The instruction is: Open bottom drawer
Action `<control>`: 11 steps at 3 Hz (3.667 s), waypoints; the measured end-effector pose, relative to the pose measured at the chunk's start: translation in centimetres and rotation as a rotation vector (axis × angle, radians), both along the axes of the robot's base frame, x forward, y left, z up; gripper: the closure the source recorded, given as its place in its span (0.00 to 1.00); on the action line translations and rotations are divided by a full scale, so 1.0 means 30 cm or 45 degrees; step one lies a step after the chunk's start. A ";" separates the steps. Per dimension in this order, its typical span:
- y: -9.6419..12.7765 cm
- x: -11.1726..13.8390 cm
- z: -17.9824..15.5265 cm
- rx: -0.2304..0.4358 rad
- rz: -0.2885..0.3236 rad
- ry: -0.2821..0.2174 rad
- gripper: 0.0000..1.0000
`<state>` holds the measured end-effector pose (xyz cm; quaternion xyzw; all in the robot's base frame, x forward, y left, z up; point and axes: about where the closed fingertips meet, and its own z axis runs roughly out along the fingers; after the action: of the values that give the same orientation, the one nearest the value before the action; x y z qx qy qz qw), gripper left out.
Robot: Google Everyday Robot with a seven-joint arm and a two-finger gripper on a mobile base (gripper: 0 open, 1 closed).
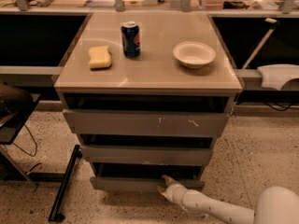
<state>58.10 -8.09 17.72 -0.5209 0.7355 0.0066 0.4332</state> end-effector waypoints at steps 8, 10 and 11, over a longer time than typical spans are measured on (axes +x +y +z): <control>-0.001 -0.191 0.019 0.013 -0.004 -0.041 1.00; -0.003 -0.195 0.036 0.013 -0.004 -0.041 0.58; -0.003 -0.195 0.036 0.013 -0.004 -0.041 0.35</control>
Offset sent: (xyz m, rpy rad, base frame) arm -0.5991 -0.1753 -0.1581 0.1597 -0.2140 -0.3946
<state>52.26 -8.17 18.79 -0.5176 0.7292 0.0012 0.4476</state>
